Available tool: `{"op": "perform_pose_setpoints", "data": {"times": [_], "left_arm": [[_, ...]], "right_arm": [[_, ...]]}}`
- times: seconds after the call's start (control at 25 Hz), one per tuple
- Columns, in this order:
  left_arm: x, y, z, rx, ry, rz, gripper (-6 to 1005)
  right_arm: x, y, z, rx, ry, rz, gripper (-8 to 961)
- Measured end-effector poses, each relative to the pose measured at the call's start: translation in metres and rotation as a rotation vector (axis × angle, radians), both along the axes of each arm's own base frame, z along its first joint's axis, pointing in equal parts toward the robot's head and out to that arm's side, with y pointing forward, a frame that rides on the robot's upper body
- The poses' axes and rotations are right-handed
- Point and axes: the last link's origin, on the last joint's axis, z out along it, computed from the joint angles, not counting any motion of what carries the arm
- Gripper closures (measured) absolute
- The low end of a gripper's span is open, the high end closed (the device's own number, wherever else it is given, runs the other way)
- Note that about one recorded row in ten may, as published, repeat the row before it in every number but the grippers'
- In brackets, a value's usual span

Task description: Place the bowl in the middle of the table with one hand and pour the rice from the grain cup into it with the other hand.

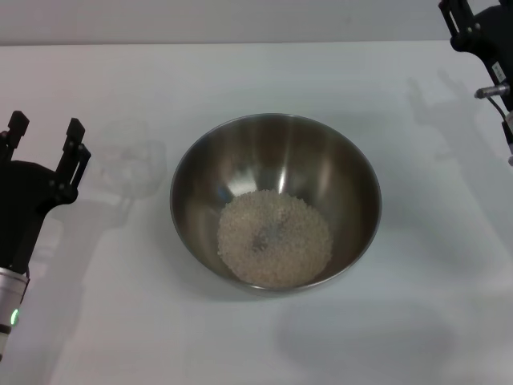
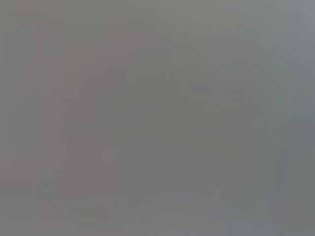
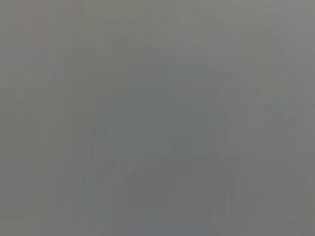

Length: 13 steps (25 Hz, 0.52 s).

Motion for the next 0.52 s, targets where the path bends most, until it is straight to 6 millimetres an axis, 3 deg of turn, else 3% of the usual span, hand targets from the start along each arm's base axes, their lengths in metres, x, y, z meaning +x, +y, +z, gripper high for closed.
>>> {"op": "perform_pose_setpoints", "data": {"times": [0.12,0.52], "left_arm": [[0.002,0.004,0.001,0.004,0.001,-0.008,309],[0.002,0.007,0.003,0.009,0.010,-0.010,289]], "right_arm": [[-0.005,0.005,0.000,-0.002,-0.001,0.007,408],[-0.019,0.019,-0.003,-0.020,-0.007,0.024,408]]}}
